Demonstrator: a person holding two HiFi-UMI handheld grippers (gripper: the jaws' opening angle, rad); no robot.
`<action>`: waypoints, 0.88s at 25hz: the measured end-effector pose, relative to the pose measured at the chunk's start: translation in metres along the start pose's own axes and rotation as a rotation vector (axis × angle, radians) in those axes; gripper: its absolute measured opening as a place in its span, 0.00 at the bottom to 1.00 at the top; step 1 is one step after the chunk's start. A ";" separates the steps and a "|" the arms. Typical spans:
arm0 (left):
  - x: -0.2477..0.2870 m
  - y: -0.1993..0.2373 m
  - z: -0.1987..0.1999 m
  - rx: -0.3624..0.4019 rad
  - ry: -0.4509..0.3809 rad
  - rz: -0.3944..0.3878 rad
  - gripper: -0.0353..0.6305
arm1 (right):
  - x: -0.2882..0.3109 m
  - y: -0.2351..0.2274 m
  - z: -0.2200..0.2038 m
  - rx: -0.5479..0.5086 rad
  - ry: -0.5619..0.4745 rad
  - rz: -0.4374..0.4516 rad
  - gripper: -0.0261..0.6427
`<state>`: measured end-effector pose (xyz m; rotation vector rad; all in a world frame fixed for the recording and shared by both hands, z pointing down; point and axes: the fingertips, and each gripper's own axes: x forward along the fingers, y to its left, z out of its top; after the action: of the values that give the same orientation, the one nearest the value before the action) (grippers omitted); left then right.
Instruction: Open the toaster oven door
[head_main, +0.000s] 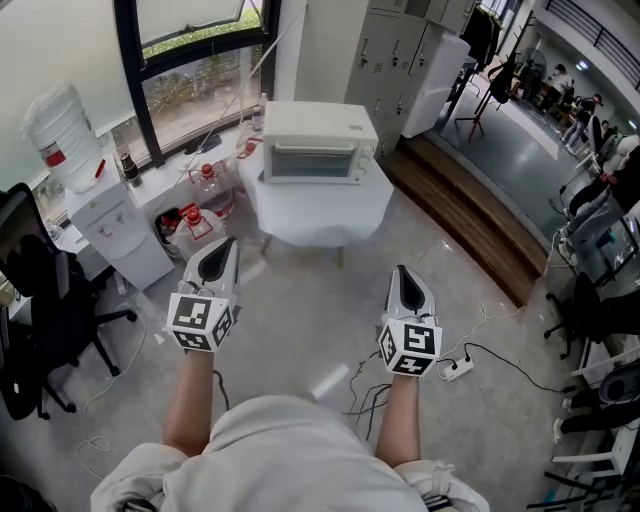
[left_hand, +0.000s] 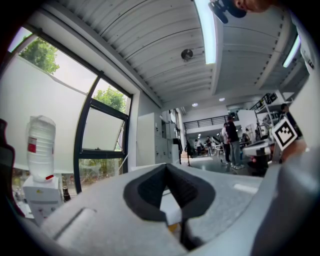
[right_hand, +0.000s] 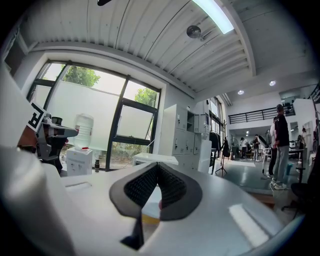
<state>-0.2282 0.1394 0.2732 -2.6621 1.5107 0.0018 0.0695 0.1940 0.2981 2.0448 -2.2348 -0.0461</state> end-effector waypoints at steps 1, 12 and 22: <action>0.000 -0.001 0.000 0.000 0.002 -0.001 0.05 | 0.000 -0.001 0.000 -0.001 -0.001 0.001 0.04; 0.002 -0.015 -0.003 0.005 0.023 -0.001 0.05 | 0.000 -0.004 -0.006 -0.007 0.006 0.025 0.04; 0.009 -0.026 -0.003 0.023 0.027 0.010 0.05 | 0.004 -0.013 -0.007 -0.023 -0.001 0.046 0.04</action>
<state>-0.2012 0.1444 0.2778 -2.6476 1.5227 -0.0510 0.0831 0.1893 0.3042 1.9820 -2.2695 -0.0678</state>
